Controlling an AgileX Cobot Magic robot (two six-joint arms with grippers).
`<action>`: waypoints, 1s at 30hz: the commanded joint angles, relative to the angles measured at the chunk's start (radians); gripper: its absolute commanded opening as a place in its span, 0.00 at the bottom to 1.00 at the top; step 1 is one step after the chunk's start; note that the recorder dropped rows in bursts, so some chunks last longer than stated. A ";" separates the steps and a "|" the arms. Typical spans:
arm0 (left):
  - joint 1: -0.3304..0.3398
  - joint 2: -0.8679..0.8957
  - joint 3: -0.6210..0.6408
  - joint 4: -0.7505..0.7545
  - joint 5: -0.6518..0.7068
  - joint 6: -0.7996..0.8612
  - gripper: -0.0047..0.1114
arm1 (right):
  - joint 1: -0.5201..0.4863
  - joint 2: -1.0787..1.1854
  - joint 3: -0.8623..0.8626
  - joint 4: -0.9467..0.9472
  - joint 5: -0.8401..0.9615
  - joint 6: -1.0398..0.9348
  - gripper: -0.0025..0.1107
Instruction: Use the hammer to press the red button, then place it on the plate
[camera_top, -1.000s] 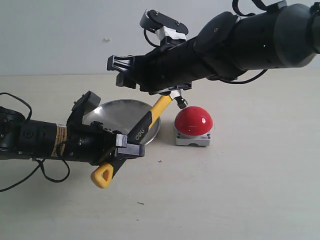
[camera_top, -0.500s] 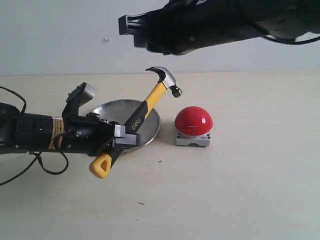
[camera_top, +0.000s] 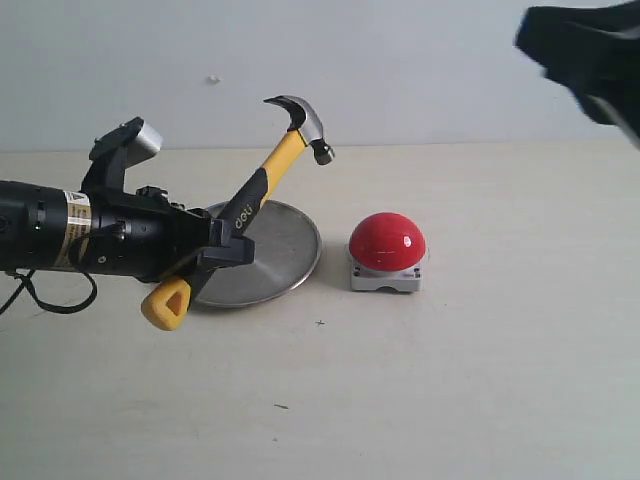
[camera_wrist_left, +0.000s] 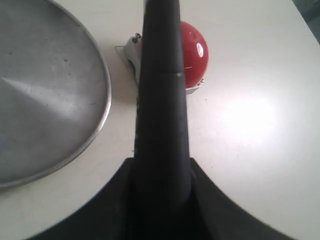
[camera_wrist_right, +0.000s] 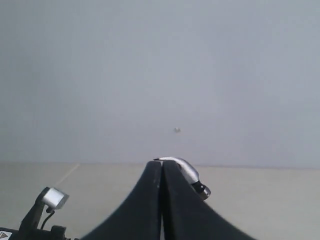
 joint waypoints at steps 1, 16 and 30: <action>-0.053 -0.090 0.005 0.013 0.038 -0.033 0.04 | -0.003 -0.255 0.154 0.030 -0.070 0.000 0.02; -0.312 -0.137 0.014 0.073 0.339 -0.156 0.04 | -0.003 -0.847 0.438 0.053 -0.046 -0.034 0.02; -0.476 -0.137 0.010 0.016 0.593 -0.156 0.04 | -0.008 -0.853 0.530 0.066 0.044 -0.131 0.02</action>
